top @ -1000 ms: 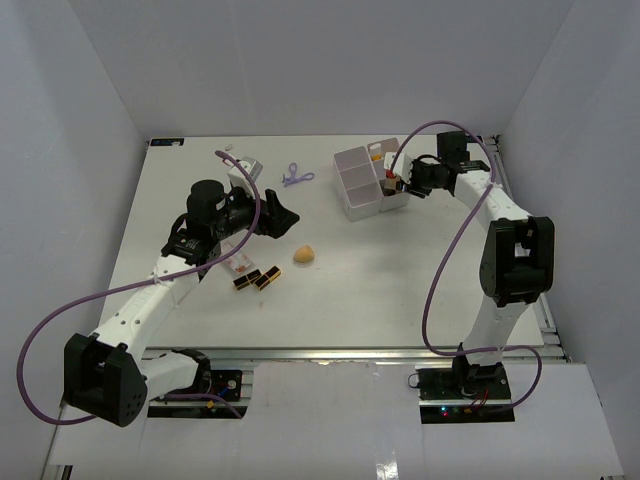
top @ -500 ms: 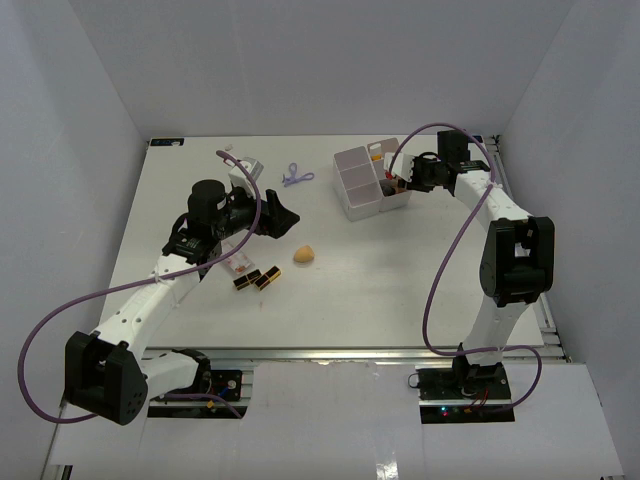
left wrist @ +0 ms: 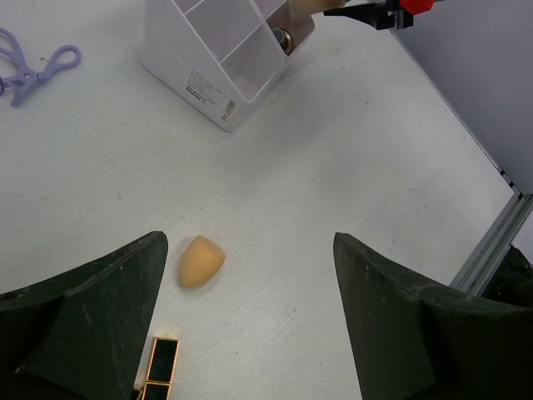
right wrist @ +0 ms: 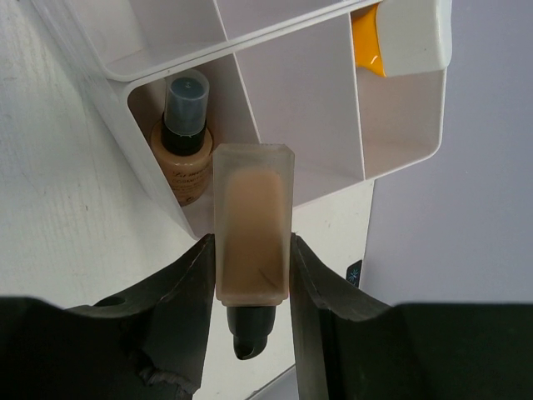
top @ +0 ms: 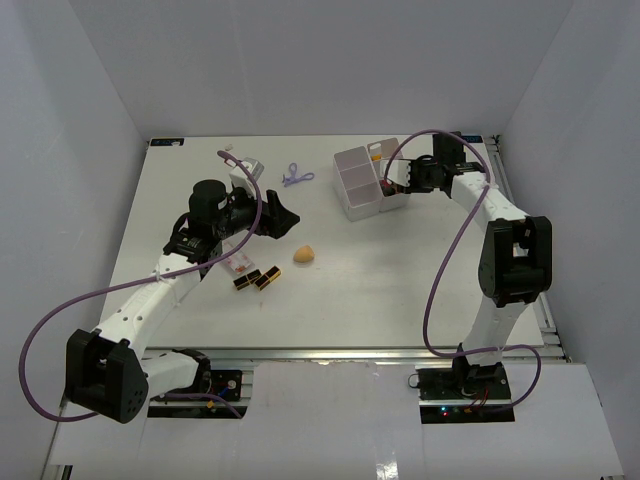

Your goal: Organize the makeup

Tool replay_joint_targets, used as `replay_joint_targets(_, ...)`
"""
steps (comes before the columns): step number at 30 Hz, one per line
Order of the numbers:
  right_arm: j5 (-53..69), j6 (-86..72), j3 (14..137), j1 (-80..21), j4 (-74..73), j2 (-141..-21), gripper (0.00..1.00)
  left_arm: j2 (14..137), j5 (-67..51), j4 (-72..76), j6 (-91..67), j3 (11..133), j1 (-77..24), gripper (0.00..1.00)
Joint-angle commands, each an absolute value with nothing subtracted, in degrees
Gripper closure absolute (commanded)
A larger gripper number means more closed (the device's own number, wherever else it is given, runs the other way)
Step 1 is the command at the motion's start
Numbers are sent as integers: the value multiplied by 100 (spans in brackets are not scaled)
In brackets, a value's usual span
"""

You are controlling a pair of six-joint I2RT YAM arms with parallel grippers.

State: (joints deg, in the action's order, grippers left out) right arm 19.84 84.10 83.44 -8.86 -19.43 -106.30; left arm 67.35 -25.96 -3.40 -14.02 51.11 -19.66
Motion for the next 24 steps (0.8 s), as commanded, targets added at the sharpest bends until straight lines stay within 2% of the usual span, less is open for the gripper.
replay_joint_targets(1, 1811, 8645, 8336, -1033, -1640, -10621, 70, 6696, -2619, -237, -1371, 5098, -1942, 8)
replay_joint_targets(15, 1530, 8824, 8044, -1099, -1617, -10556, 68, 6680, -2628, -237, -1380, 5106, -1943, 8)
replay_joint_targets(24, 1293, 8710, 8173, -1099, -1534, -10727, 57, 6684, -2628, -237, -1384, 5102, -1942, 8)
